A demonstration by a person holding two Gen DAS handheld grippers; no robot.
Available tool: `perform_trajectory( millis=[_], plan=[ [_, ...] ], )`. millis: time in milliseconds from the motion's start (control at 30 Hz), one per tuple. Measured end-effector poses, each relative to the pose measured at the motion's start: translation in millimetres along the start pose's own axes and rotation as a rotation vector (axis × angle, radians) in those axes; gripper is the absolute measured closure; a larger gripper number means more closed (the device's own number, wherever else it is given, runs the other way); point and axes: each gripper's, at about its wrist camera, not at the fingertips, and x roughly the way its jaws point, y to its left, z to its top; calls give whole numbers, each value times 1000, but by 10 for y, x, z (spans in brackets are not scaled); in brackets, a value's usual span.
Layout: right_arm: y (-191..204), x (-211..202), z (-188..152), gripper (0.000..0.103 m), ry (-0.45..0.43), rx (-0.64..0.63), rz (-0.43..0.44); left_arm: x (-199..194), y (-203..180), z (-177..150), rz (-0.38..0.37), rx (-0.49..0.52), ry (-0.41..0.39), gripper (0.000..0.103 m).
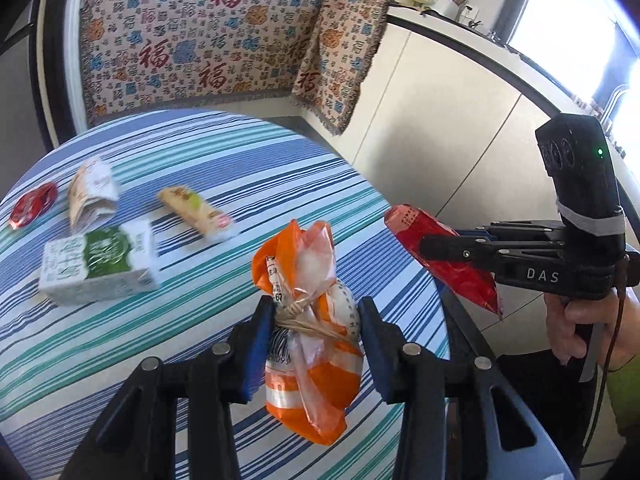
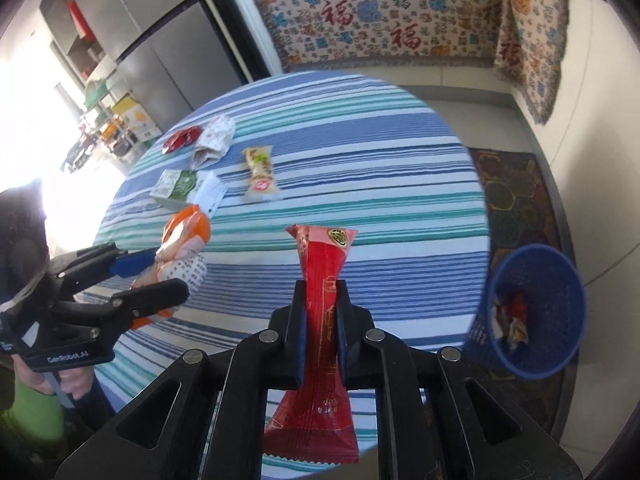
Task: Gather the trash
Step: 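Carry both items over the blue wastebasket and open both tools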
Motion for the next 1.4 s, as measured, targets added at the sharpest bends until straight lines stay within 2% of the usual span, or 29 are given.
perform_trajectory(
  millis=[167, 333, 533, 833, 967, 1300, 1400],
  plan=[
    [-755, -417, -65, 92, -67, 106, -98, 381, -721, 382, -61, 80, -4, 60],
    [-1433, -631, -146, 92, -107, 183, -204, 836, -1355, 660, -110, 156, -9, 60],
    [-2171, -719, -222, 92, -152, 287, -254, 1463, -1838, 887, -140, 182, 5, 60],
    [-2773, -534, -338, 92, -195, 384, -242, 2244, -2116, 978, -144, 195, 48, 60],
    [-2971, -432, -388, 92, -215, 420, -230, 2456, -2153, 977, -144, 192, 57, 60],
    [-3139, -272, -376, 92, -211, 461, -199, 2831, -2153, 1013, -140, 194, 77, 60],
    [-3177, -263, -366, 88, -219, 475, -191, 2924, -2162, 1008, -148, 196, 87, 58]
  ],
)
